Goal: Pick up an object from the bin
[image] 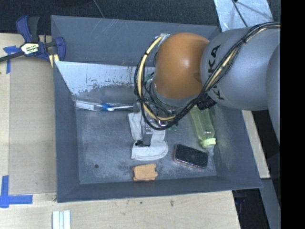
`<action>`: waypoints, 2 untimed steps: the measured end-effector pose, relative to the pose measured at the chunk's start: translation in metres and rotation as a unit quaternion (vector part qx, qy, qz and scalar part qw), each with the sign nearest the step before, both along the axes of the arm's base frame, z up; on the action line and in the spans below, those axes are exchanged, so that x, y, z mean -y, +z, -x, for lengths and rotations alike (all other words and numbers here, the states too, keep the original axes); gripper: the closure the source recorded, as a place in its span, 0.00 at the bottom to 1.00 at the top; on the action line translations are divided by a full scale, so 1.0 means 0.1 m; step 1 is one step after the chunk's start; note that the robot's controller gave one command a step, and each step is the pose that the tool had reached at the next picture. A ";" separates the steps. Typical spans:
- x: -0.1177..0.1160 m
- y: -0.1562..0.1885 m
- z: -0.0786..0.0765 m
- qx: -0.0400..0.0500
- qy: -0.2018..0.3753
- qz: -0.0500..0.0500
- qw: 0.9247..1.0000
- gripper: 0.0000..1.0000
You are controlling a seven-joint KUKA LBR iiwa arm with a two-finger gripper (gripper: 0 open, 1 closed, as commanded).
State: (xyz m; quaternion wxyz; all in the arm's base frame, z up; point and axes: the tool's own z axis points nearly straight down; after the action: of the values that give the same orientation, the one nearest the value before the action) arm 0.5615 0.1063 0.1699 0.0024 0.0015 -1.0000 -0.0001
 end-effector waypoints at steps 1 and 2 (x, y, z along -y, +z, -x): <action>0.01 0.05 -0.02 0.004 -0.002 0.000 1.000 0.00; 0.07 -0.36 -0.30 0.008 0.097 -0.001 0.995 0.00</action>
Offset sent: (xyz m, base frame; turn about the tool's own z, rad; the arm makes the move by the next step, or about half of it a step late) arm 0.0620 -0.0198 -0.0999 -0.4298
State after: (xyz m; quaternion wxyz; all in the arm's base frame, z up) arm 0.5916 0.0990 0.1339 -0.0055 0.0983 -0.9951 -0.0006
